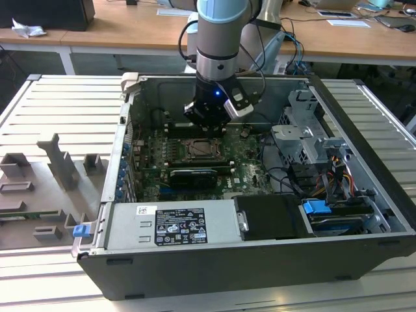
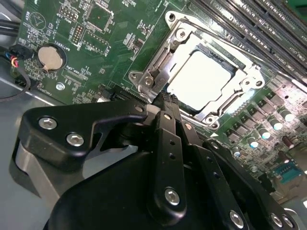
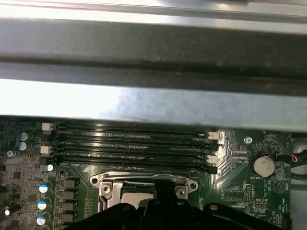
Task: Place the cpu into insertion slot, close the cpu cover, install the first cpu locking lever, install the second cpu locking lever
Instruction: 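Install the second cpu locking lever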
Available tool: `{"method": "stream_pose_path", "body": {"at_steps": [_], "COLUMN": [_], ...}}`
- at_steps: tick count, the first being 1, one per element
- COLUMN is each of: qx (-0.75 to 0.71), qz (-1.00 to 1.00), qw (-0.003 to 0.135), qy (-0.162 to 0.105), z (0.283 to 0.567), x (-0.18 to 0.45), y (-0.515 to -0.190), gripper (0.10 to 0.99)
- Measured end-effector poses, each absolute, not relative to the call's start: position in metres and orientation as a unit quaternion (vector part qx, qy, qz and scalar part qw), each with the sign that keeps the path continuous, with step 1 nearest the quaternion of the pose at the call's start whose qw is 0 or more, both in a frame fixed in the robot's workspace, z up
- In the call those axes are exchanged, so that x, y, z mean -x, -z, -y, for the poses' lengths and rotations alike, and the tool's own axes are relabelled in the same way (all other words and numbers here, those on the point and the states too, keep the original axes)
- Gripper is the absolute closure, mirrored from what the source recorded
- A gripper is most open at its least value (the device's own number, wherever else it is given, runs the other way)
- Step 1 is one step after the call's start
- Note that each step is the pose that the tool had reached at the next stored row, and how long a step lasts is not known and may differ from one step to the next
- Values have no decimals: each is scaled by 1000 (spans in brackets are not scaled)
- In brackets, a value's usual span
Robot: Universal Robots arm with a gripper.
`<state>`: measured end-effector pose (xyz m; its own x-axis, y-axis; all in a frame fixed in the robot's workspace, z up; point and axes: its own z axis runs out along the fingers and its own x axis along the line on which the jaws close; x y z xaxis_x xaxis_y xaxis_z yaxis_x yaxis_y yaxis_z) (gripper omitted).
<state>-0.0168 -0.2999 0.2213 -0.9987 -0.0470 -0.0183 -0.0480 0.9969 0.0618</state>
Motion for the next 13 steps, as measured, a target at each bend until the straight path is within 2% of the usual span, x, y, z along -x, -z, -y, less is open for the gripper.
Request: {"method": "stream_pose_path", "body": {"at_steps": [2, 13], "qx": [24, 24], "qz": [-999, -999], "qw": [8, 8], "qy": [-31, -31], "z": [300, 316], "x": [17, 17], "y": [-234, -244], "gripper": [980, 980]}}
